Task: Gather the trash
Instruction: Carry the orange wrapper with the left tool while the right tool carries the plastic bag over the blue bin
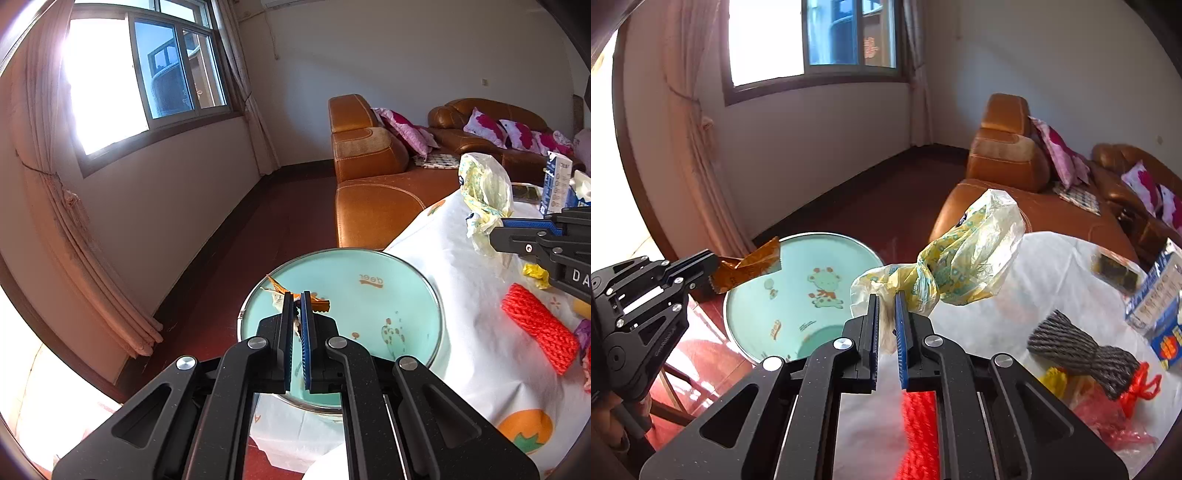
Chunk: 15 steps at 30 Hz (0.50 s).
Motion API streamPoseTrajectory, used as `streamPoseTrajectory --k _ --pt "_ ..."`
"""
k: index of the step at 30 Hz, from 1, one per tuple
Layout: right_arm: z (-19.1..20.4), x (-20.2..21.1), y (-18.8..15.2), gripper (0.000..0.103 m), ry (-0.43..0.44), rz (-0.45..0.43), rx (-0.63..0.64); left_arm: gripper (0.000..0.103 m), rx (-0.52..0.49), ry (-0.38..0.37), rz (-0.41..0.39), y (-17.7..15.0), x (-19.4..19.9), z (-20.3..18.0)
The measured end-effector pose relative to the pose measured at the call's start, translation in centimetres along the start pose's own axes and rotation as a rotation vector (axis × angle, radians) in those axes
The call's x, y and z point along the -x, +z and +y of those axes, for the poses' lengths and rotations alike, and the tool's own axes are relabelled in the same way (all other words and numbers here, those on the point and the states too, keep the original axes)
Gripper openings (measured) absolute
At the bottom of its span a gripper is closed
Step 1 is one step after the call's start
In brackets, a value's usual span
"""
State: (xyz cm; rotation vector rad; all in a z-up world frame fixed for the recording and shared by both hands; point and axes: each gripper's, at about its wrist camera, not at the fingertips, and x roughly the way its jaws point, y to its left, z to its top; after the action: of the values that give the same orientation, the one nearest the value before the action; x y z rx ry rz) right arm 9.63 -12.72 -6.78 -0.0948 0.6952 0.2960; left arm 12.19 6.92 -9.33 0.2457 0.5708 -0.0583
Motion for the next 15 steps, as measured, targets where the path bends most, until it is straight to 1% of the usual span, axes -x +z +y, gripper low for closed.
streamPoseTrajectory --k 6,11,15 --pt "2.0 -0.9 0.1 0.009 0.026 0.002 0.074 0.004 -0.02 0.037 0.006 -0.3 -0.5 0.1" --pt "2.9 -1.4 0.0 0.009 0.023 0.007 0.126 0.004 -0.053 0.073 0.008 -0.5 -0.7 -0.3" --pt "3.2 -1.8 -0.2 0.009 0.03 0.016 0.142 0.004 -0.069 0.095 0.011 -0.5 -0.9 -0.5"
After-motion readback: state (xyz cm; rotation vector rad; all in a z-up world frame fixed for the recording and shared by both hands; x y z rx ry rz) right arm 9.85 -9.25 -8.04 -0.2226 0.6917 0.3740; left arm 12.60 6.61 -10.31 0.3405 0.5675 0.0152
